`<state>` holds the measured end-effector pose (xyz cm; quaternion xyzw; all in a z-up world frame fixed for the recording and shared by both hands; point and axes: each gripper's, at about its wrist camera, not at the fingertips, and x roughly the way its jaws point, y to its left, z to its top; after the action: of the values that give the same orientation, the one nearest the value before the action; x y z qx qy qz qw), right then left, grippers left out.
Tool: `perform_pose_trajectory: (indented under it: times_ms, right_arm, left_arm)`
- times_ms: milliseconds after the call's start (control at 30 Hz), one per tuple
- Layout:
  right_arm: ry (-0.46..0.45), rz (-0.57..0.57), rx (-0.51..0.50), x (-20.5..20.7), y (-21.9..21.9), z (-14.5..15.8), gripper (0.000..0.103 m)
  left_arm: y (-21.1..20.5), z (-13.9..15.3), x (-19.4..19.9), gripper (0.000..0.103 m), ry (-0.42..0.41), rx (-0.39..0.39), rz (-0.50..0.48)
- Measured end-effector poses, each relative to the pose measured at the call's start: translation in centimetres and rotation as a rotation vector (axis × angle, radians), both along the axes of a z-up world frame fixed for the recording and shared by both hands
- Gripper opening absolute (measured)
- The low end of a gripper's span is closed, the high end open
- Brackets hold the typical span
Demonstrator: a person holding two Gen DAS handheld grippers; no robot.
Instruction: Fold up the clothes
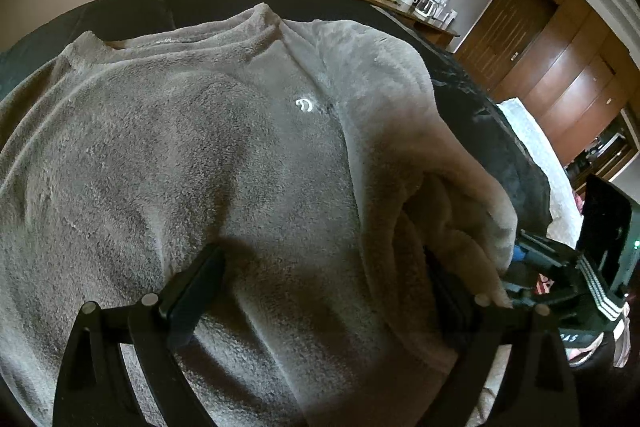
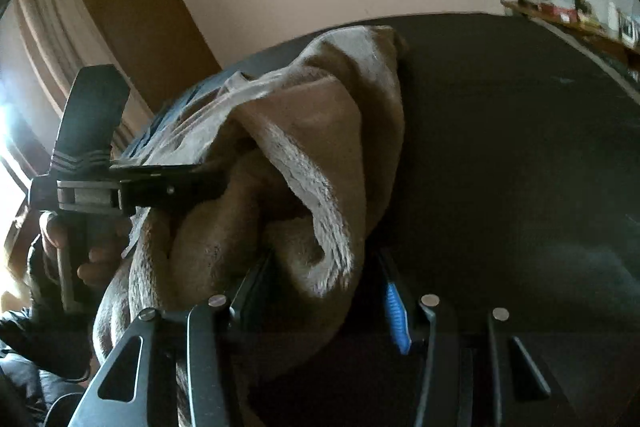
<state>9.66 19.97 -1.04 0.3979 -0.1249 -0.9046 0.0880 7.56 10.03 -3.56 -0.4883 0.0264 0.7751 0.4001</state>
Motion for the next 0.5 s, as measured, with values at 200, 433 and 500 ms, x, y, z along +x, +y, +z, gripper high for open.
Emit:
perform_pose_trajectory:
  times_ms: [200, 433, 500]
  right_arm:
    - [-0.027, 0.034, 0.09, -0.9, -1.8, 0.2, 0.036]
    - [0.012, -0.039, 0.304, -0.1, -1.6, 3.1, 0.013]
    - [0.068, -0.145, 0.463, 0.9, -0.5, 4.8, 0.013]
  left_arm:
    - [-1.1, 0.0, -1.1, 0.096, -0.065, 0.073, 0.005]
    - [-1.7, 0.3, -1.5, 0.096, -0.105, 0.119, 0.01]
    - [-1.7, 0.3, -1.5, 0.096, -0.109, 0.121, 0.013]
